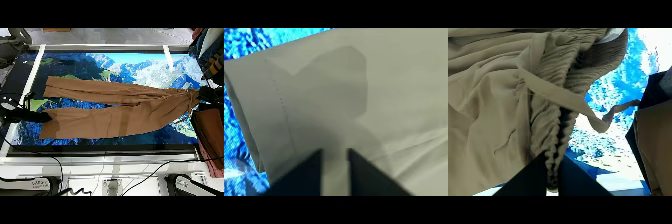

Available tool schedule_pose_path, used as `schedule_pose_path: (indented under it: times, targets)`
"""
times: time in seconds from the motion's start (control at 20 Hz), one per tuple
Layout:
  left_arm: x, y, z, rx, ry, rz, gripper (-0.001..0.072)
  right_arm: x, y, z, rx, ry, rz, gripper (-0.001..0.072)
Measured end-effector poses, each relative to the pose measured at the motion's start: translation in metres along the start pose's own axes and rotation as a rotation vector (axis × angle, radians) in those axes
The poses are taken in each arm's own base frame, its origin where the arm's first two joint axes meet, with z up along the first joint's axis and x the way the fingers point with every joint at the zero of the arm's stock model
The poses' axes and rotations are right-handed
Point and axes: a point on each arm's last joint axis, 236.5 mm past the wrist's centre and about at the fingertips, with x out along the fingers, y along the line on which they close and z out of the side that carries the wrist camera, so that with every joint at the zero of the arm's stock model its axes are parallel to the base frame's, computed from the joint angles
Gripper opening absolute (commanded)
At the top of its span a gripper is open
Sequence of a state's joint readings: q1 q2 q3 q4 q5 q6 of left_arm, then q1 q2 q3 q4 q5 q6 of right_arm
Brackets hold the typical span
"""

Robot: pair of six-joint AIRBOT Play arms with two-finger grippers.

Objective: Fold the clothes and pants, and hang the long-sleeved shirts on hangers.

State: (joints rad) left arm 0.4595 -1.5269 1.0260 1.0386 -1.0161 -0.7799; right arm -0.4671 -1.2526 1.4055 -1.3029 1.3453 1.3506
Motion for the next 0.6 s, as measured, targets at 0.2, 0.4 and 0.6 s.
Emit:
schedule_pose_path:
  times: [0.2, 0.4, 0.6]
  targets:
    - [-0.009, 0.006, 0.009, 0.025, -0.029, 0.027, 0.0426, 0.0, 0.0, 0.0, 0.003, 0.001, 0.002, 0.0037]
    - [-0.023, 0.017, 0.014, 0.039, -0.06, 0.067, 0.0531, 0.0, 0.002, -0.001, 0.004, 0.003, 0.007, 0.0037]
    - [-0.03, 0.029, 0.017, 0.02, -0.091, 0.09, 0.053, 0.0, 0.004, -0.002, 0.006, 0.007, 0.015, 0.0038]
